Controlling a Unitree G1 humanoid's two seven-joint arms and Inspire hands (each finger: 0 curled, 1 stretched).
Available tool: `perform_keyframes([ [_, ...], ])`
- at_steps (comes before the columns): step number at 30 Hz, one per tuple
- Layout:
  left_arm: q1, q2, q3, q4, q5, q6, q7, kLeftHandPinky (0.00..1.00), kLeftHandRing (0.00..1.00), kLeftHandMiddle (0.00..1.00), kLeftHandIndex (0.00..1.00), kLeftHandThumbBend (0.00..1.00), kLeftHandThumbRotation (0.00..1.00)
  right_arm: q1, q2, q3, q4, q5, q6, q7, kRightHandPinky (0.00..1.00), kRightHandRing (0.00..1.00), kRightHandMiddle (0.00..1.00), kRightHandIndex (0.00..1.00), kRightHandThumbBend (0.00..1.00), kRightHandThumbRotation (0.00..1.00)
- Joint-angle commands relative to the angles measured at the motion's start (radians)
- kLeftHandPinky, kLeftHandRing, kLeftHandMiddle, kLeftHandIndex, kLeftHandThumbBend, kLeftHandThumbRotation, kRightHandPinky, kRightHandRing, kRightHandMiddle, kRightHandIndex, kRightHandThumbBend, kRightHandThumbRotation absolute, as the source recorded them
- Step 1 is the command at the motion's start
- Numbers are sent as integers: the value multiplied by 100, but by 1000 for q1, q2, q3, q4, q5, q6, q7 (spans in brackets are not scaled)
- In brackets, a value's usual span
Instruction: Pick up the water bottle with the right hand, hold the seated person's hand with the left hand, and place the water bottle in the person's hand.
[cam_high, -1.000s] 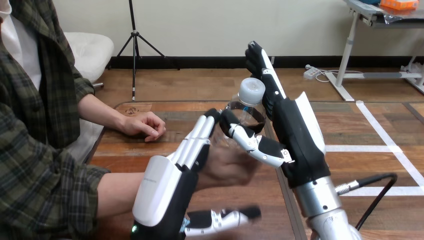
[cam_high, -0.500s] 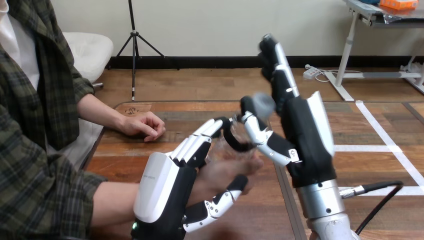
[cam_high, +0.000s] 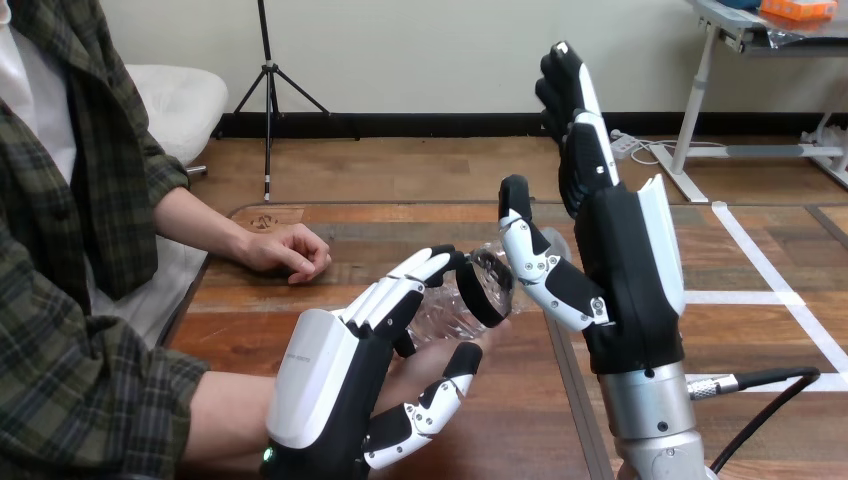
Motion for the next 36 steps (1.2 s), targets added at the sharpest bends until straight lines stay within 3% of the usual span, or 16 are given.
perform_keyframes([
  [1, -23, -17, 1, -9, -8, -28, 12, 36, 76, 86, 83, 19, 63, -31, 19, -16, 15, -6, -43, -26, 100, 100, 100, 100, 0, 0],
  [26, -31, -34, -3, 6, -24, -68, 1, 31, 74, 85, 81, 12, 71, -25, 3, -27, -16, -48, -38, -54, 100, 100, 100, 100, 0, 0],
  [36, -15, -35, -3, -5, -12, -64, -6, 30, 74, 85, 81, 13, 70, -19, 15, -18, -1, -24, -48, -51, 100, 100, 100, 100, 0, 0],
])
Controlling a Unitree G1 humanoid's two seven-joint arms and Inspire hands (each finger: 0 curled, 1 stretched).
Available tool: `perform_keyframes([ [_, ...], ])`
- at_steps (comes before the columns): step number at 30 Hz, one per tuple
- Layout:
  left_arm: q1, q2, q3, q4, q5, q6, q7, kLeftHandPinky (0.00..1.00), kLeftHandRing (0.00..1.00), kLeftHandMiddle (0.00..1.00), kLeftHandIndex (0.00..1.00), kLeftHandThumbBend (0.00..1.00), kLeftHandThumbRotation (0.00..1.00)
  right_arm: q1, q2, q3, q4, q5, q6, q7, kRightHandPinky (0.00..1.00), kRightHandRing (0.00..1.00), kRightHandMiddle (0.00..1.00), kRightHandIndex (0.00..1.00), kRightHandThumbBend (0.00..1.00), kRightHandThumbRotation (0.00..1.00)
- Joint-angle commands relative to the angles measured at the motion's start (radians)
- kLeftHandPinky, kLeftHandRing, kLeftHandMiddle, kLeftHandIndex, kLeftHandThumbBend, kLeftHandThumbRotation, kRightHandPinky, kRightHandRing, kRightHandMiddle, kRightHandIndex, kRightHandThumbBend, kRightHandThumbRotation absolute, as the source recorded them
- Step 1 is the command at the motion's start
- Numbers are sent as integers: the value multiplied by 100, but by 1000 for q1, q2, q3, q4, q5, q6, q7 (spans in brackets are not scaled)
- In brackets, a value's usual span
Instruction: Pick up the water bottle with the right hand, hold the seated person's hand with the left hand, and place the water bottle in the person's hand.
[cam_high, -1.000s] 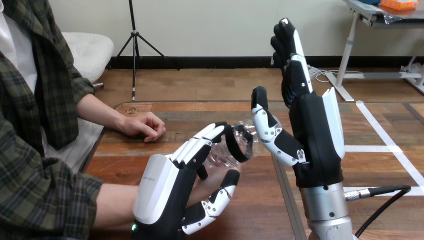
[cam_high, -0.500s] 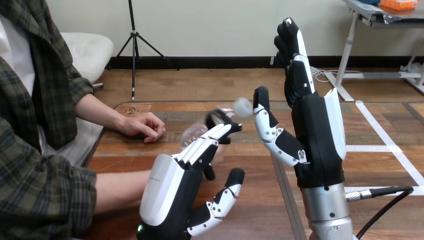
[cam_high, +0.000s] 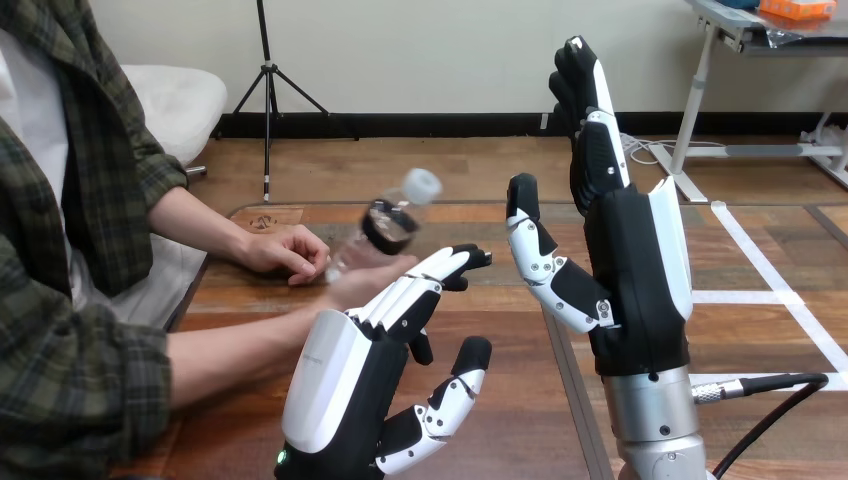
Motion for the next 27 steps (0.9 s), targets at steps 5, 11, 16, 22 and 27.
perform_keyframes([
  [5, -9, -6, 6, -12, -15, -9, -11, 30, 74, 86, 82, 14, 68, -16, 18, -11, -10, 0, -26, -17, 100, 100, 100, 100, 0, 0],
  [11, -5, -7, 9, -13, -9, -14, -2, 30, 74, 86, 82, 13, 67, -12, 18, -10, -9, -11, -29, -23, 100, 100, 100, 100, 0, 0],
  [16, 2, -14, 10, -15, -10, -24, 10, 29, 74, 85, 82, 13, 66, -8, 19, -7, -15, -6, -30, -22, 100, 100, 100, 100, 0, 0],
  [22, 8, -27, 7, -8, -10, -49, 32, 28, 74, 85, 81, 11, 66, 3, 24, -4, -23, -2, -26, -24, 100, 100, 100, 100, 0, 0],
  [27, 17, -44, 2, -4, -24, -70, 39, 25, 74, 84, 80, 8, 65, 16, 29, -1, -23, 2, -23, -26, 100, 100, 100, 100, 0, 0],
])
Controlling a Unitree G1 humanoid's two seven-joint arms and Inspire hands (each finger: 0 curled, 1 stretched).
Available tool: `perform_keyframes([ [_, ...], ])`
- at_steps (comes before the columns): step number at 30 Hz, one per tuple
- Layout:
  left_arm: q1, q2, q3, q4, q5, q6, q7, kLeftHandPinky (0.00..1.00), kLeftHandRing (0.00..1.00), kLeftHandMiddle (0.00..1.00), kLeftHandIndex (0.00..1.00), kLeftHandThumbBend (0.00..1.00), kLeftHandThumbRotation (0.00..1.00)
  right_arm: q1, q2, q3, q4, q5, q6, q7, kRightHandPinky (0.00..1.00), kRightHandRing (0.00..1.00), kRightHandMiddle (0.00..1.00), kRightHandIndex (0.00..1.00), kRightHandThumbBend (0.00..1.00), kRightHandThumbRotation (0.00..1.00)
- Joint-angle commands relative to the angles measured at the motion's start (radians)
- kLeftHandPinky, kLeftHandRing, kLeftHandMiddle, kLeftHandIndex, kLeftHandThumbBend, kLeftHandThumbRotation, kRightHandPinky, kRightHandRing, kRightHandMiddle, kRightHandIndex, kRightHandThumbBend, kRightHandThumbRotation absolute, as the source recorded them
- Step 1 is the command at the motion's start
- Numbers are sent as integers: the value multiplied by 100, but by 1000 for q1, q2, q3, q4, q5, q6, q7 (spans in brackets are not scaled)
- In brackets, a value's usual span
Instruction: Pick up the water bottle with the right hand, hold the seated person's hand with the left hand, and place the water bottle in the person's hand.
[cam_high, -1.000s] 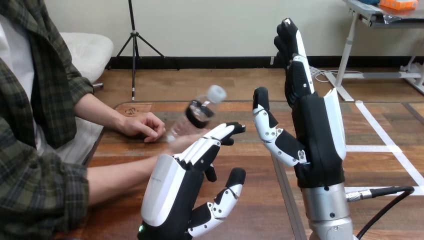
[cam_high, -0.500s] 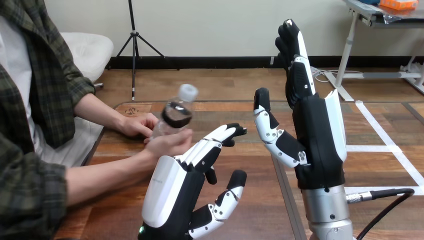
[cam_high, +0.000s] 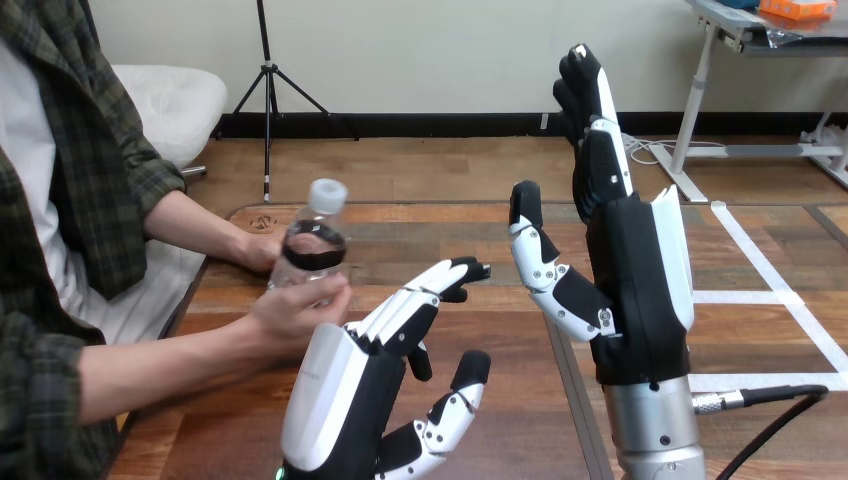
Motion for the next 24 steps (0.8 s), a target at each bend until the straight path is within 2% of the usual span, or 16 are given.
perform_keyframes([
  [1, -22, -33, 1, -6, -27, -35, 19, 24, 74, 84, 81, 6, 65, -8, 28, -5, -25, 6, -8, -14, 100, 100, 100, 100, 0, 0],
  [4, -19, -38, 1, -3, -23, -47, 26, 18, 74, 83, 81, 3, 64, 0, 35, -4, -20, 10, -8, -18, 100, 100, 100, 100, 0, 0],
  [8, -14, -45, 2, 1, -20, -60, 30, 15, 73, 83, 81, 1, 64, 9, 42, 1, -12, 23, -15, -16, 100, 100, 100, 100, 0, 0],
  [18, 2, -65, 0, 5, -66, -89, 1, 12, 72, 83, 83, 0, 65, 39, 54, 4, -20, 6, -16, -21, 100, 100, 100, 100, 0, 0],
  [24, 15, -76, 2, -3, -96, -92, -25, 6, 74, 83, 85, 0, 69, 56, 60, 8, -35, 2, -10, -25, 100, 100, 100, 100, 0, 0],
])
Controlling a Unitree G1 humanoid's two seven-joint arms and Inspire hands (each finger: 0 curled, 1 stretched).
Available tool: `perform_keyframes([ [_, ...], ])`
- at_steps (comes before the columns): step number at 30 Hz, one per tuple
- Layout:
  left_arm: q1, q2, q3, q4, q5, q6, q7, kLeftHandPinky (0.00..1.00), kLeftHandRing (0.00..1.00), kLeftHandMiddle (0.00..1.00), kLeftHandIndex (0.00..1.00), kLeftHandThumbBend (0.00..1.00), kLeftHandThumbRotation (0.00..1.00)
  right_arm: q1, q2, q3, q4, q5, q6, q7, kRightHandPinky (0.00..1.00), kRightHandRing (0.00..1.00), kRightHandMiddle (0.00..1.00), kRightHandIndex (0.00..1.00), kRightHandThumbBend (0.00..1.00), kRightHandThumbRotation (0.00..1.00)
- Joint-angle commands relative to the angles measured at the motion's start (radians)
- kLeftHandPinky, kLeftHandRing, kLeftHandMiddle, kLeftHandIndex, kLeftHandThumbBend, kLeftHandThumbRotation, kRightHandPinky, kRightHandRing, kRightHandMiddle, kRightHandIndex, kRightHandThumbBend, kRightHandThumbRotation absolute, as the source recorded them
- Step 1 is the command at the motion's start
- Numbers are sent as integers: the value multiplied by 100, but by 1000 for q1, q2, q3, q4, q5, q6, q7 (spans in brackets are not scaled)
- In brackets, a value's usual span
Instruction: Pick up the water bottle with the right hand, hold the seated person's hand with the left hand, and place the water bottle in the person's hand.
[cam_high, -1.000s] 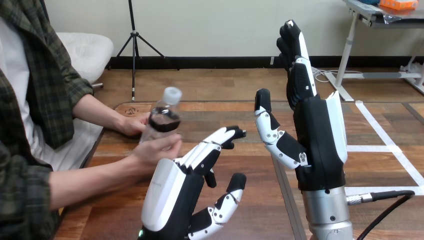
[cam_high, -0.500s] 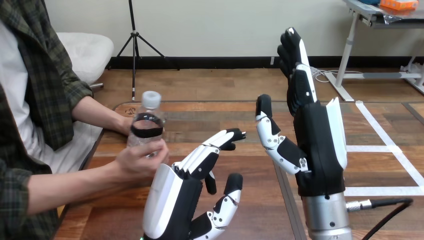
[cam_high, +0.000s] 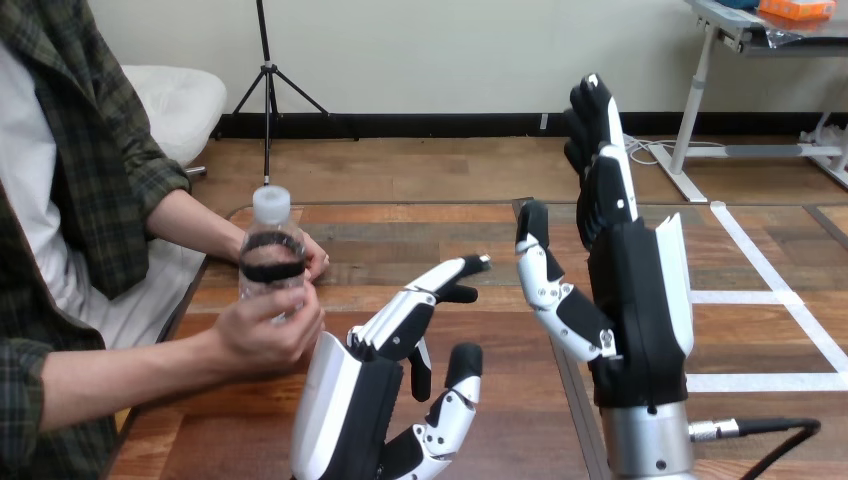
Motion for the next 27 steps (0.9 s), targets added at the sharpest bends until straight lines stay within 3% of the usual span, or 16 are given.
perform_keyframes([
  [1, -19, -17, 6, -3, -32, -13, -16, 5, 74, 83, 85, 0, 69, -11, 23, 2, -38, -3, -10, -8, 100, 100, 100, 100, 0, 0],
  [14, -30, -27, 13, 28, -38, -53, -16, 0, 74, 83, 86, 0, 74, -1, 30, 4, -26, -12, -35, -25, 100, 100, 100, 99, 0, 0],
  [20, -35, -41, 18, 48, -21, -72, 7, 0, 73, 82, 86, 0, 75, 8, 32, 10, -25, 12, -44, -18, 100, 100, 100, 98, 0, 0],
  [27, -21, -69, 10, 48, -50, -61, -6, 0, 73, 81, 86, 0, 76, 20, 26, 12, -36, 29, -56, -8, 100, 100, 100, 98, 0, 0],
])
